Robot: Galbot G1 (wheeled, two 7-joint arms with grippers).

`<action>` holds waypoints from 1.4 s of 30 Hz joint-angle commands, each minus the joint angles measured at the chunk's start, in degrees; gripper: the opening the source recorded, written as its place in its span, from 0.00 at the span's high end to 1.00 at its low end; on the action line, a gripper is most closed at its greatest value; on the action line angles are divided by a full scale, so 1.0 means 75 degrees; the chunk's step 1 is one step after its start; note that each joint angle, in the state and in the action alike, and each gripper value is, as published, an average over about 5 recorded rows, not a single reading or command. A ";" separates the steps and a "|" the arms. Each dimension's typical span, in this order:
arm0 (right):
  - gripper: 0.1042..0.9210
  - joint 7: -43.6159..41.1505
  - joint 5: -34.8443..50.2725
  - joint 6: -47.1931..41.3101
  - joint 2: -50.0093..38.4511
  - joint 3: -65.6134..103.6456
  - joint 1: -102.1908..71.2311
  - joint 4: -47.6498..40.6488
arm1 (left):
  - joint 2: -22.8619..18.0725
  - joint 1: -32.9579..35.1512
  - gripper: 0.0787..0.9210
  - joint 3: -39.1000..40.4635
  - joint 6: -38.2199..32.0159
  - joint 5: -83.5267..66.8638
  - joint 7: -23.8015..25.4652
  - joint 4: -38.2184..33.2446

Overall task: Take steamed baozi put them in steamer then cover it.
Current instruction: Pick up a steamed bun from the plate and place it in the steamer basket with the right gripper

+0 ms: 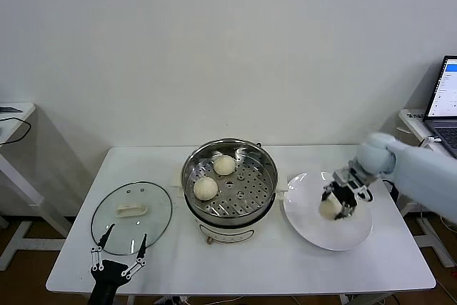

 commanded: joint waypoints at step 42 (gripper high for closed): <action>0.32 0.0443 -0.2377 0.4817 0.3622 -0.1445 0.1585 0.1604 | -0.0058 0.0047 0.12 -0.0314 -0.0161 -0.0028 -0.0070 -0.0152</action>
